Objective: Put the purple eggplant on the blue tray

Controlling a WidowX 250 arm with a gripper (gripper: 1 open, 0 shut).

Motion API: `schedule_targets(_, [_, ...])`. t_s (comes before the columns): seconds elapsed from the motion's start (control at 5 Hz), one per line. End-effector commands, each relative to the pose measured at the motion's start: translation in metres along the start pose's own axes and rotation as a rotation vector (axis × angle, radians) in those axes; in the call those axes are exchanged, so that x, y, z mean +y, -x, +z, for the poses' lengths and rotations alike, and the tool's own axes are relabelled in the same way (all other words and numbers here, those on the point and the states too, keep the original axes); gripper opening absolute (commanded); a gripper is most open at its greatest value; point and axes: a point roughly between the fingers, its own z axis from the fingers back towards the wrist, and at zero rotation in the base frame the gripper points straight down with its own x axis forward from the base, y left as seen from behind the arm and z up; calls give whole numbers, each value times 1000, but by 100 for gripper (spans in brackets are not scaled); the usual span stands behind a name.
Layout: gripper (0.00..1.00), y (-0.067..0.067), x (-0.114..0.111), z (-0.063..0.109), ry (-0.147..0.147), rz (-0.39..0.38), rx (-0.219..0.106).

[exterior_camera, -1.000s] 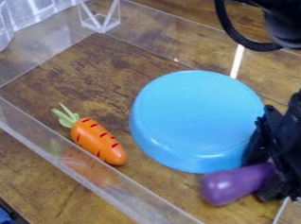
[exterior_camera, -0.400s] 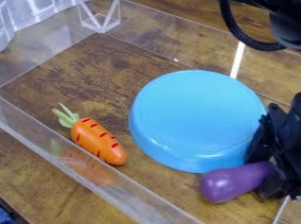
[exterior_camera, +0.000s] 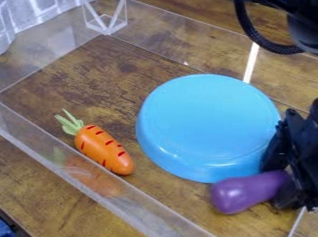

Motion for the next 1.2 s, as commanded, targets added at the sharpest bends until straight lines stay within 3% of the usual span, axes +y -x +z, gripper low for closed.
schedule_targets(0.0, [0, 1, -3, -5, -9, -23, 6])
schedule_targets(1.0, [0, -1, -2, -10, -24, -51, 17])
